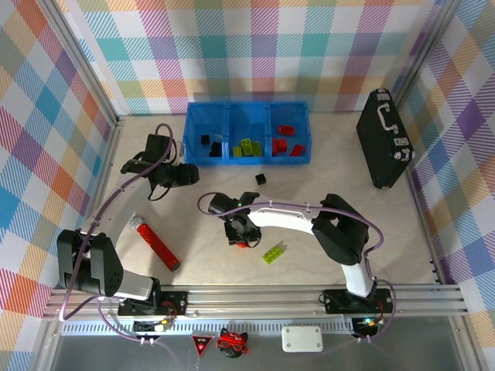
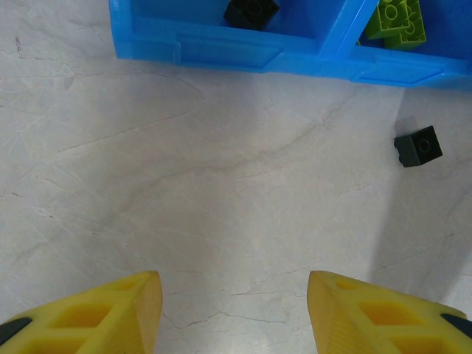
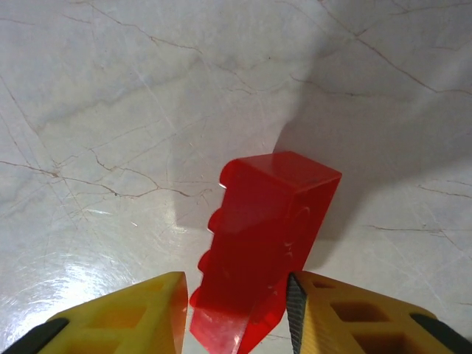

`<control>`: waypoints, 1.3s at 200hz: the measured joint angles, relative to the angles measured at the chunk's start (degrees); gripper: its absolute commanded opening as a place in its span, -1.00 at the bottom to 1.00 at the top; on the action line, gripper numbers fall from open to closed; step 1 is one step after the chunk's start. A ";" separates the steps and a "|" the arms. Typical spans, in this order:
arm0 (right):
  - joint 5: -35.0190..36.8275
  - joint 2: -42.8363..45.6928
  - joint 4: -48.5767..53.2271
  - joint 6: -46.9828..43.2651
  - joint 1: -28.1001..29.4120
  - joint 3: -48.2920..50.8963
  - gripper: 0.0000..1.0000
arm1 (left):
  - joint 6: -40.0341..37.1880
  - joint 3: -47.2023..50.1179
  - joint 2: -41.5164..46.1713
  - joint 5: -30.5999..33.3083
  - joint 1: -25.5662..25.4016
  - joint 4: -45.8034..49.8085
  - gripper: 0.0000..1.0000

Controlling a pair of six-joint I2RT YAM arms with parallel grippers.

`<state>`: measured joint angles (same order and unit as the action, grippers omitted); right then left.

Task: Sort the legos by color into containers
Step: Pick up the lego from the bottom-center of the table.

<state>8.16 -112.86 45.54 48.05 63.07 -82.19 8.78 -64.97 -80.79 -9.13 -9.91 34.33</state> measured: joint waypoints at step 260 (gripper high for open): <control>-1.36 -2.73 -0.57 -0.02 -1.40 -1.11 -0.20 | -0.09 0.02 0.39 0.85 0.00 0.15 0.09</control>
<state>6.81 -115.59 44.97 48.03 61.67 -83.31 8.69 -64.95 -80.40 -8.27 -9.91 34.48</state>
